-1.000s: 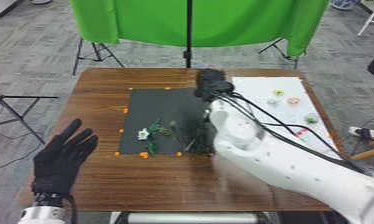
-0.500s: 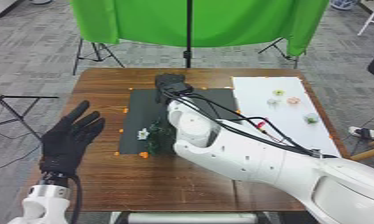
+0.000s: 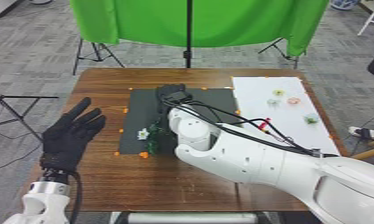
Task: Arrange flowers
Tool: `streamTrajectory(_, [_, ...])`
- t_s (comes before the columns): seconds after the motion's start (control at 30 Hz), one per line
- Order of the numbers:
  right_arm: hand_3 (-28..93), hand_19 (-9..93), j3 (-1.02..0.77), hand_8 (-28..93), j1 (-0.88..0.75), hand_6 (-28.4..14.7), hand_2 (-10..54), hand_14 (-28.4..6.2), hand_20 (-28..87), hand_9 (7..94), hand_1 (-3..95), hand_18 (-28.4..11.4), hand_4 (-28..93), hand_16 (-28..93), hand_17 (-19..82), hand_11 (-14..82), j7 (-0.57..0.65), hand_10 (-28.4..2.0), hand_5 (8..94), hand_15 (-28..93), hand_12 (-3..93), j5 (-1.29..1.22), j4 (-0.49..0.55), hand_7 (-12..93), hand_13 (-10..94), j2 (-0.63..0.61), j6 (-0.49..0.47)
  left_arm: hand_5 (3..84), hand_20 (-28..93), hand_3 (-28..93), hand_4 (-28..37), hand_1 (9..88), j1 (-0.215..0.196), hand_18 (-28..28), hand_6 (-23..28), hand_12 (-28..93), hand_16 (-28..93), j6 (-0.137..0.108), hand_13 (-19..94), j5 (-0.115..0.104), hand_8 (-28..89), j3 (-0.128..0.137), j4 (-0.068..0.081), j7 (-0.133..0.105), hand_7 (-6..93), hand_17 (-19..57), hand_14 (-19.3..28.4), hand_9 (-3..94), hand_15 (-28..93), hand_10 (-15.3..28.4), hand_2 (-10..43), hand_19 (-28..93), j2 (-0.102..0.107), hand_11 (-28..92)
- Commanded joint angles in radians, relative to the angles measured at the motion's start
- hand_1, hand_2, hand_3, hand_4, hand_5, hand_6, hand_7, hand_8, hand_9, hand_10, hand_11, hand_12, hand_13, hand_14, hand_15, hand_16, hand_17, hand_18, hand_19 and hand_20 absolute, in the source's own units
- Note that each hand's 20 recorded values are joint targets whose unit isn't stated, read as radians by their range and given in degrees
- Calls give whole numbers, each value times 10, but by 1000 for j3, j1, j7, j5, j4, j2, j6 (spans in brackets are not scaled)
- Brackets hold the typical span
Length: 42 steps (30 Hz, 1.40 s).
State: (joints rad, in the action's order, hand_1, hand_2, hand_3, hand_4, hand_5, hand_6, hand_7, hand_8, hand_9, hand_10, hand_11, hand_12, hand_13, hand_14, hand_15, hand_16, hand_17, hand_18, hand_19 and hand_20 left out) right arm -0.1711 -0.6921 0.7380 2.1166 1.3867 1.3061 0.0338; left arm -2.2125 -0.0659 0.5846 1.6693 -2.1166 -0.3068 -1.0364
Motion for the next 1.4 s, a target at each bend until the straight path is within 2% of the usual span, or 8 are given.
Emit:
streamTrajectory(0.03, [575, 818, -8, -45, 9, 34, -95, -75, 471, 831, 500, -217, -283, 203, 246, 370, -28, -96, 727, 714, 196, 8, 6, 147, 696, 18, -11, 379, 198, 820, -283, 210, 9, 269, 83, 117, -72, 15, 221, 4, -92, -3, 14, 14, 111, -107, 277, 352, 501, 203, 45, 510, -10, 232])
streamTrajectory(0.23, [541, 815, -65, -67, -17, 39, -95, -74, 475, 823, 497, -217, -283, 199, 242, 373, -66, -97, 715, 716, 191, 41, -12, 143, 693, 32, -39, 381, 198, 821, -283, 211, 33, 269, 84, 118, -72, 22, 221, 21, -92, 11, 18, 61, 112, -107, 277, 352, 501, 202, 45, 510, -41, 232])
streamTrajectory(0.37, [511, 813, -73, -119, -23, 42, -95, -75, 478, 819, 502, -217, -283, 198, 240, 374, -78, -96, 701, 719, 189, 27, -2, 143, 687, 29, -27, 381, 198, 819, -283, 212, 27, 269, 85, 117, -72, 24, 221, 25, -93, 16, 17, 72, 112, -107, 276, 352, 502, 203, 46, 511, -52, 232])
streamTrajectory(0.5, [424, 813, -54, -127, -30, 40, -95, -77, 481, 814, 516, -220, -283, 196, 237, 375, -61, -99, 686, 721, 189, 20, 32, 142, 685, 15, 13, 382, 198, 819, -283, 213, -27, 269, 85, 117, -73, 15, 221, 19, -92, 21, 1, 43, 111, -107, 276, 352, 502, 203, 47, 510, -49, 232])
streamTrajectory(0.67, [488, 814, -110, -126, -75, 30, -95, -83, 481, 809, 448, -223, -283, 191, 237, 375, -69, -104, 673, 723, 186, -7, 148, 141, 684, -55, 48, 382, 198, 818, -283, 213, -108, 269, 85, 117, -73, -4, 221, 12, -92, 37, -24, 22, 110, -107, 276, 353, 503, 203, 48, 510, -72, 232])
streamTrajectory(0.77, [567, 813, -167, -124, -109, 20, -95, -93, 480, 797, 388, -228, -283, 189, 232, 370, -63, -109, 658, 724, 182, -26, 255, 138, 673, -144, 87, 382, 198, 819, -283, 213, -125, 269, 85, 118, -73, -4, 221, 14, -92, 42, -29, 26, 111, -107, 276, 352, 503, 203, 47, 510, -91, 232])
streamTrajectory(1.0, [623, 800, -371, -120, -241, 5, -95, -107, 476, 753, 343, -233, -283, 178, 212, 348, 10, -124, 629, 727, 172, -55, 437, 132, 642, -365, 121, 382, 198, 820, -283, 212, -157, 269, 85, 117, -74, -17, 221, 9, -92, 40, -37, 7, 111, -107, 277, 353, 502, 203, 46, 510, -102, 231])
streamTrajectory(1.4, [694, 794, -643, -117, -505, -5, -88, -131, 457, 683, 321, -241, -282, 144, 209, 278, 188, -153, 607, 708, 150, -30, 531, 126, 608, -637, 165, 379, 199, 820, -283, 209, -185, 270, 83, 118, -73, -22, 221, 1, -92, 25, -41, -31, 111, -107, 276, 353, 502, 203, 45, 510, -97, 232])
